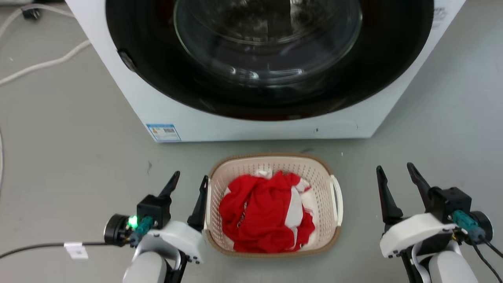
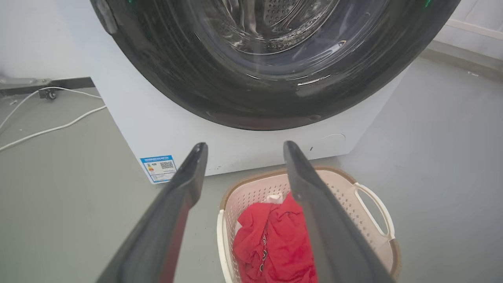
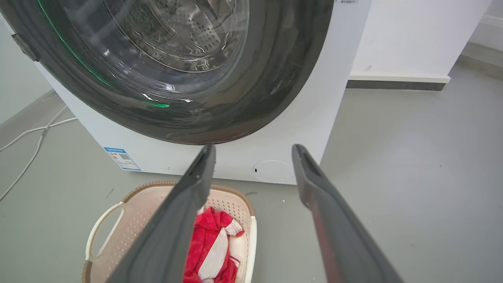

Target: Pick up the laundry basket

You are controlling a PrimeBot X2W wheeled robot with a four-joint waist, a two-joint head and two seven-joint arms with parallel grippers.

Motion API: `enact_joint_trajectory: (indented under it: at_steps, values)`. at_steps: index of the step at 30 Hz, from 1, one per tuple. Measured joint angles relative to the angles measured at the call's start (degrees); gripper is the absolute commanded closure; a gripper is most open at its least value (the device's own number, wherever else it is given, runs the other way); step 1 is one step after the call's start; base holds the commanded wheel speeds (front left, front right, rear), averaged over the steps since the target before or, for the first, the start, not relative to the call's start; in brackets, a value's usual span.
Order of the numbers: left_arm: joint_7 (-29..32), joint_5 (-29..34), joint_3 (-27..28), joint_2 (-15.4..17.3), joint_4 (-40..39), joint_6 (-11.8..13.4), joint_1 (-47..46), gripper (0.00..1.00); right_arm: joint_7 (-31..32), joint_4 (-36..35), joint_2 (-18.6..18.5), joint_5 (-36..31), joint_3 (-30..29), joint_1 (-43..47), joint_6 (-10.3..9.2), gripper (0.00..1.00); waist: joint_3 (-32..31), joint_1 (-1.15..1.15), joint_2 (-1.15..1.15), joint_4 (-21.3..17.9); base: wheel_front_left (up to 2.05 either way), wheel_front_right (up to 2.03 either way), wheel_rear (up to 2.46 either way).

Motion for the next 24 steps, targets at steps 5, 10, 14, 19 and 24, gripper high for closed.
enact_joint_trajectory:
  at_steps: [5, 10, 14, 19, 24]
  values:
    - [0.1, -1.4, -0.8, 0.9, 6.2, -0.5, -6.1, 0.00, -0.8, 5.3, 0.0, 0.6, 0.0, -4.4, 0.00, 0.00, 5.5, 0.00, 0.00, -0.7, 0.00, 0.00, 0.00]
    - [1.3, -2.9, -2.5, 2.6, 13.1, -0.8, -12.3, 0.00, -1.4, 11.6, 0.0, 1.1, 0.9, -9.8, 0.00, 0.00, 11.2, 0.00, 0.00, -1.1, 0.00, 0.00, 0.00]
    - [1.5, -4.8, -4.5, 3.8, 18.1, -0.9, -17.4, 0.00, -2.0, 17.3, 0.0, 1.6, 1.9, -14.5, 0.00, 0.00, 15.8, 0.00, 0.00, -1.3, 0.00, 0.00, 0.00]
    - [1.8, -9.0, -9.2, 5.6, 24.1, -1.0, -22.4, 0.00, -2.9, 25.2, 0.0, 2.7, 3.2, -20.5, 0.00, 0.00, 21.2, 0.00, 0.00, -1.6, 0.00, 0.00, 0.00]
    - [2.8, -14.1, -14.9, 7.4, 28.7, -1.0, -27.4, 0.00, -3.7, 33.9, 0.0, 3.8, 4.4, -26.9, 0.00, 0.00, 26.1, 0.01, 0.00, -1.8, 0.00, 0.00, 0.00]
